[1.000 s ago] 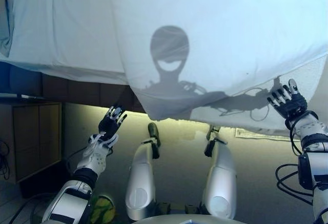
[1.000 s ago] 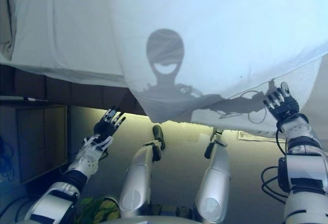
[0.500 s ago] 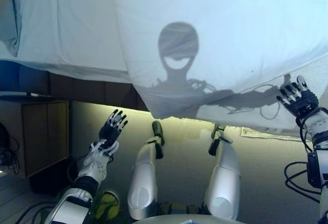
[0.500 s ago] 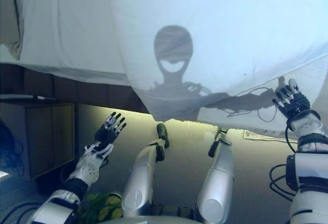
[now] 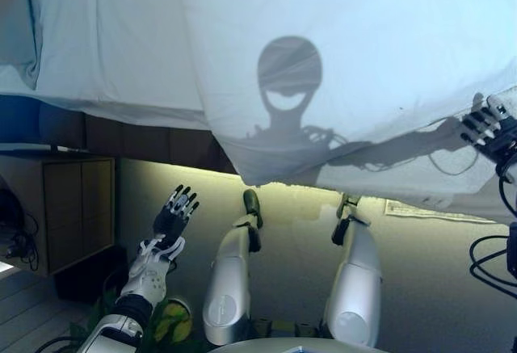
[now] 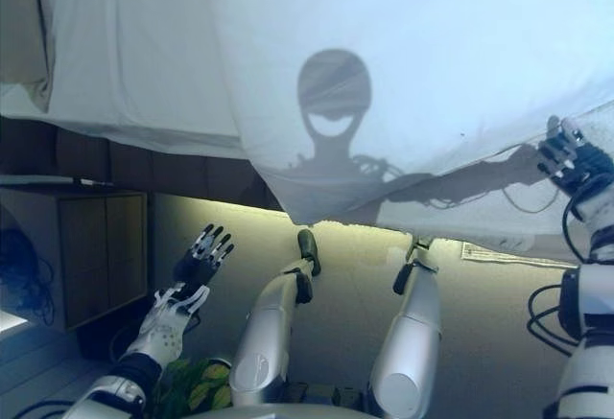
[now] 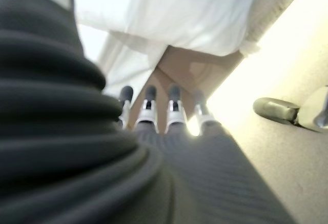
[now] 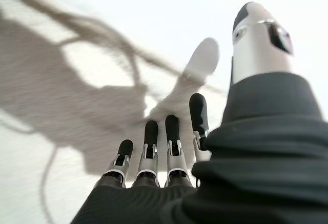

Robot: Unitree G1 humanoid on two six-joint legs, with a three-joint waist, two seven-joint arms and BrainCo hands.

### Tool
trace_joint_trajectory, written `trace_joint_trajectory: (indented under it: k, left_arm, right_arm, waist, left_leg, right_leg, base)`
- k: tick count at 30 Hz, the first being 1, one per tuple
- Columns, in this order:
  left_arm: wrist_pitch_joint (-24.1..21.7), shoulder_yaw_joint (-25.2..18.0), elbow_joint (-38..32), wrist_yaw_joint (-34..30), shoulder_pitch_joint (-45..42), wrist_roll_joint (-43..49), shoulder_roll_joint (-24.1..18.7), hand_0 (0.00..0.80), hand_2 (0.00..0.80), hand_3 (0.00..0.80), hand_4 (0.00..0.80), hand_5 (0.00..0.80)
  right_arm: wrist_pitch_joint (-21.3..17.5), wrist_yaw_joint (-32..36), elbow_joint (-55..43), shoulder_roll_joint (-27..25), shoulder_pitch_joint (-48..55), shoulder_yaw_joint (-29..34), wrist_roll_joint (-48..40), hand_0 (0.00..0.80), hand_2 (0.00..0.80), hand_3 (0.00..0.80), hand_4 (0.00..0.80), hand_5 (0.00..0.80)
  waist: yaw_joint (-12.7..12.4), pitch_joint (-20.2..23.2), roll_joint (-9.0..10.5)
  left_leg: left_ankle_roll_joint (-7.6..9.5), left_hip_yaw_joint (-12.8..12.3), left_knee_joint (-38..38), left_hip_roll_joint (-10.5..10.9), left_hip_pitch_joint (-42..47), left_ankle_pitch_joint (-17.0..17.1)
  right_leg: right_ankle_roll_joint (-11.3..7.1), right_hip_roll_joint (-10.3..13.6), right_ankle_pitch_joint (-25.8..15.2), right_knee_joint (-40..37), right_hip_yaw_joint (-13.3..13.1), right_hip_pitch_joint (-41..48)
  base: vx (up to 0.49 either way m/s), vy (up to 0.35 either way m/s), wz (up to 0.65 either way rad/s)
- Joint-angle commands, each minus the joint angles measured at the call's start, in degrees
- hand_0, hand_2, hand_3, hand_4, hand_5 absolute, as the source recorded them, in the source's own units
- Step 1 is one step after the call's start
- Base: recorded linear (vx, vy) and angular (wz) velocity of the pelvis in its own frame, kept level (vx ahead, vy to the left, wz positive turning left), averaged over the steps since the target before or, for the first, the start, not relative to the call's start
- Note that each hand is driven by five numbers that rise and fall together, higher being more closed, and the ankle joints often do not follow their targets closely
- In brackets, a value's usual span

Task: Make the bed neatly

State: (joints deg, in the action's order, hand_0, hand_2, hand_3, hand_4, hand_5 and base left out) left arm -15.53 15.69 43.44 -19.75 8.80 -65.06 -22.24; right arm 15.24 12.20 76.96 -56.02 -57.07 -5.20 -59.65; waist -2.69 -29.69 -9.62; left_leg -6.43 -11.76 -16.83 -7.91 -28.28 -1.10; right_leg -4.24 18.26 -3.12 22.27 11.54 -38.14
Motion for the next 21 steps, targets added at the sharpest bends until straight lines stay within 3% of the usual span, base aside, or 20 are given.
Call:
trace_joint_trajectory:
  k: [1,21]
  left_arm:
    - [-1.53,0.18,-1.73,-1.35,-3.77,-2.44,-0.99,0.000,0.000,0.000,0.000,0.000]
    - [0.31,0.70,-3.44,-0.75,-5.25,-2.16,-1.74,0.000,0.000,0.000,0.000,0.000]
  right_arm:
    - [-4.15,1.85,-4.00,-7.16,-11.91,-3.08,-1.17,0.000,0.000,0.000,0.000,0.000]
    - [-2.00,2.07,-3.58,-8.77,-12.15,-2.60,0.64,0.000,0.000,0.000,0.000,0.000]
  waist:
    - [-0.91,-0.08,-1.54]
    - [-1.54,0.32,-0.45]
  left_leg:
    - [-2.10,3.28,4.41,-3.95,0.04,4.90]
    - [-1.94,3.15,4.99,-4.23,3.67,4.69]
  right_leg:
    - [-1.73,0.10,9.21,8.82,-0.01,1.11]
    - [-1.70,0.42,9.82,8.91,0.66,4.76]
  base:
    - [0.046,0.050,0.00]
    - [0.036,0.023,0.01]
